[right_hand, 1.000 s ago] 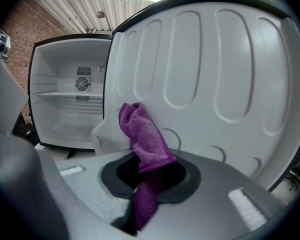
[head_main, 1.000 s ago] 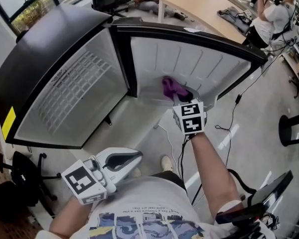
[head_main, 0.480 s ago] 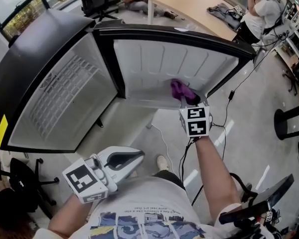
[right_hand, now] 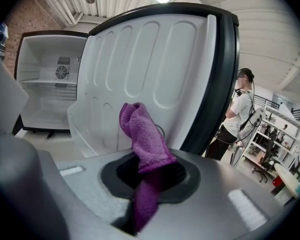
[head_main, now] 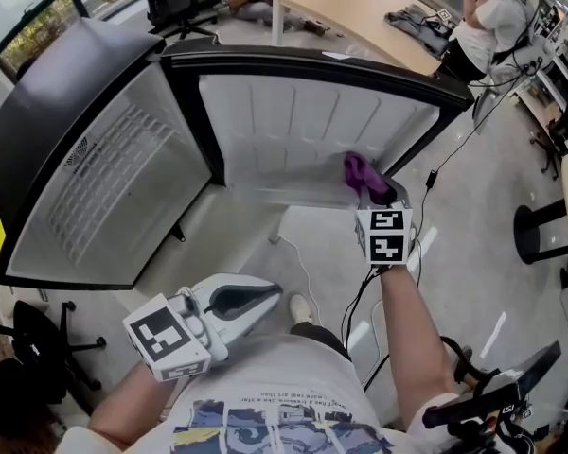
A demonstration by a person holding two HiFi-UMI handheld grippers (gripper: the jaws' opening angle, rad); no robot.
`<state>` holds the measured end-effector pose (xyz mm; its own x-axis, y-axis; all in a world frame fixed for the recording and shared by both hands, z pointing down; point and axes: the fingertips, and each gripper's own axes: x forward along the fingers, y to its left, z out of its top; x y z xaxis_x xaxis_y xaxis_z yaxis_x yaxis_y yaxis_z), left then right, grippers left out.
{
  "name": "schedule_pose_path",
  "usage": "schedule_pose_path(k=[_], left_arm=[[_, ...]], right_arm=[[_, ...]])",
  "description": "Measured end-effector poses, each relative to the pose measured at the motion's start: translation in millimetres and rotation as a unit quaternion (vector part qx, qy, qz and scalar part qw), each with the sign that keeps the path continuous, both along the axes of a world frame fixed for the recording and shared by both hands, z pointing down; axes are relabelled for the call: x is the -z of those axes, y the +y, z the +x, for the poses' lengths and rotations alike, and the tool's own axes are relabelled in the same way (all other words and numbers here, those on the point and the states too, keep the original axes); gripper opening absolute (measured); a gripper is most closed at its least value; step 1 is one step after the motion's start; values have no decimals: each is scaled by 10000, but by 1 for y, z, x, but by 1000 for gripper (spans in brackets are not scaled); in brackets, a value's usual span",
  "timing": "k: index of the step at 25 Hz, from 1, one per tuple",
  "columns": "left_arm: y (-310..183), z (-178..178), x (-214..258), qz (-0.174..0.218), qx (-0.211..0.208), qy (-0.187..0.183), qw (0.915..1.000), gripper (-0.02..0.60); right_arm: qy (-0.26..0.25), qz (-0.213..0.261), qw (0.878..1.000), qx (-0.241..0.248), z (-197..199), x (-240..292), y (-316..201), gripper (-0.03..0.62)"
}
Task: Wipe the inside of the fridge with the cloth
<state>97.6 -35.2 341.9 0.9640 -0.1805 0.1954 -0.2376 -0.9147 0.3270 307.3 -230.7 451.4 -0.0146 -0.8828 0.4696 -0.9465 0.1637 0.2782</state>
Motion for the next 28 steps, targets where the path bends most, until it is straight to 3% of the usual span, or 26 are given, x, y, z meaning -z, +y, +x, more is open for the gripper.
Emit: schedule_pose_path(k=[15, 22, 28], left_arm=[[9, 22, 3, 6, -127, 35, 9999, 8], [11, 17, 4, 41, 4, 73, 10000, 6], [12, 2, 6, 35, 338, 113, 9994, 8]], right_arm=[[-154, 50, 9998, -101, 23, 11, 21, 54], [-353, 292, 9948, 906, -29, 38, 22, 54], [-370, 175, 9786, 2017, -97, 44, 4, 54]])
